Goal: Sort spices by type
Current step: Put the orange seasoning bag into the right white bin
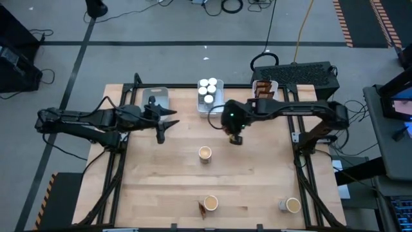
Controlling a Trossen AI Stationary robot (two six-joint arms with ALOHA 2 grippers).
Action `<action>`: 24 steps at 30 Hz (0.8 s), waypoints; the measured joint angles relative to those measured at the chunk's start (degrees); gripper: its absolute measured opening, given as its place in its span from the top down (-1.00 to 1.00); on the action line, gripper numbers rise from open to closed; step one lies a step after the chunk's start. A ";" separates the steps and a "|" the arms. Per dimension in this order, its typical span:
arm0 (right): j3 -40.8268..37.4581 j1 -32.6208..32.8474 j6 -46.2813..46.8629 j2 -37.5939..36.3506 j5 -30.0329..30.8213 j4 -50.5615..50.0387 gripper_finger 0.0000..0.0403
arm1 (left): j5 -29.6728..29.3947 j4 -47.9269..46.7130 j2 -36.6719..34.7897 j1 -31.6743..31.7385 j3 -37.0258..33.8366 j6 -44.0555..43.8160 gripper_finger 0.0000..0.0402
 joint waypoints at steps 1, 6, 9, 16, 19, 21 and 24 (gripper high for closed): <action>0.00 0.00 -2.07 -0.87 0.00 -2.09 0.87 | 0.00 0.31 0.00 0.00 0.00 -0.01 0.09; 0.00 0.00 -10.75 -3.05 0.00 -12.53 0.85 | 0.01 1.41 0.00 0.00 0.00 -1.70 0.09; -0.04 0.00 -13.88 -2.85 -0.05 -14.83 0.84 | 0.02 1.33 0.00 -0.04 0.00 -2.99 0.09; -4.45 0.00 -24.47 -2.61 -6.16 -8.32 0.86 | 0.02 1.36 0.00 -0.04 0.00 -3.08 0.09; -8.25 0.13 -29.69 -2.59 -7.23 -4.85 0.83 | 0.02 1.35 0.00 -0.04 0.00 -3.36 0.09; -10.76 0.15 -34.03 -2.59 -7.44 -1.84 0.80 | 0.02 1.32 0.00 -0.04 0.00 -4.57 0.09; -14.23 0.15 -38.96 -2.59 -7.57 1.55 0.79 | 0.02 1.30 0.00 -0.04 0.00 -4.62 0.09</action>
